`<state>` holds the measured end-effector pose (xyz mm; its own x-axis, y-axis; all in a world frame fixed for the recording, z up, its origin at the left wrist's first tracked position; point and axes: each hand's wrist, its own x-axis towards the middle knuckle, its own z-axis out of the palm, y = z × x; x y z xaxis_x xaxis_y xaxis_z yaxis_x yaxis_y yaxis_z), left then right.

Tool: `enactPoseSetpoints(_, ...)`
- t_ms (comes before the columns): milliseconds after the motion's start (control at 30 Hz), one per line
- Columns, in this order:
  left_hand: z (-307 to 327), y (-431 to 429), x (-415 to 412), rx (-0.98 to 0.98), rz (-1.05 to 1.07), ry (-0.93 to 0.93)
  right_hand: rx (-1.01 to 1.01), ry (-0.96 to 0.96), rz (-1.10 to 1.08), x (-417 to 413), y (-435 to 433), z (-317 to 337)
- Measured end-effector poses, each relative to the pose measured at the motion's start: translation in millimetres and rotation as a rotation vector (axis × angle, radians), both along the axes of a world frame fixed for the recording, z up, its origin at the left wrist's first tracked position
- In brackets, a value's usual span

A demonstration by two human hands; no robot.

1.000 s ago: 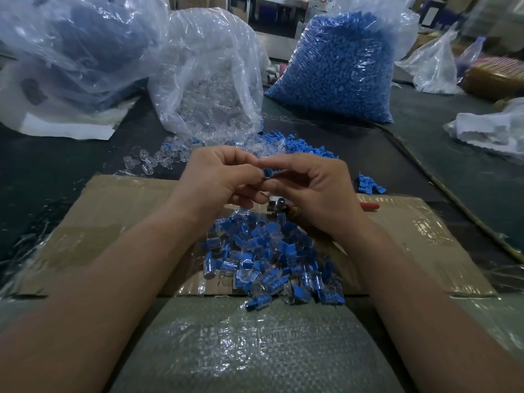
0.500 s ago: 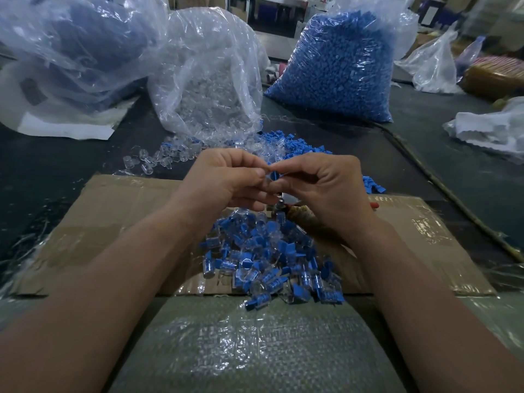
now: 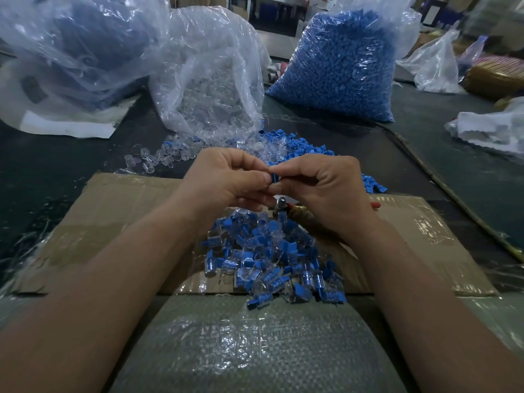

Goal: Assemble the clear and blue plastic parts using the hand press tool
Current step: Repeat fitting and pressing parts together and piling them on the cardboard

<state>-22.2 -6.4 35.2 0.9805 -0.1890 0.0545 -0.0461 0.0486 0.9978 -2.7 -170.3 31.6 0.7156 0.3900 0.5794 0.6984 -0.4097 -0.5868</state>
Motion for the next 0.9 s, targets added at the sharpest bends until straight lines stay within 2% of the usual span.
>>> enactPoseSetpoints(233,-2,0,1,0.012,0.013,-0.015,-0.027,0.006,-0.011,-1,1,1)
enactPoseSetpoints(433,-3,0,2,0.009,0.019,-0.005,-0.027,0.128,0.020,-3,-2,5)
enactPoseSetpoints(567,-2,2,3,0.004,0.058,-0.012,-0.049,0.274,-0.126,6,-24,15)
enactPoseSetpoints(667,-2,3,3,-0.008,0.074,-0.018,-0.241,0.426,-0.240,14,-49,21)
enactPoseSetpoints(833,-1,2,3,-0.025,0.106,-0.019,-0.580,0.772,-0.156,15,-60,20)
enactPoseSetpoints(900,-2,3,3,-0.023,0.107,-0.018,-0.703,0.799,-0.171,15,-56,18)
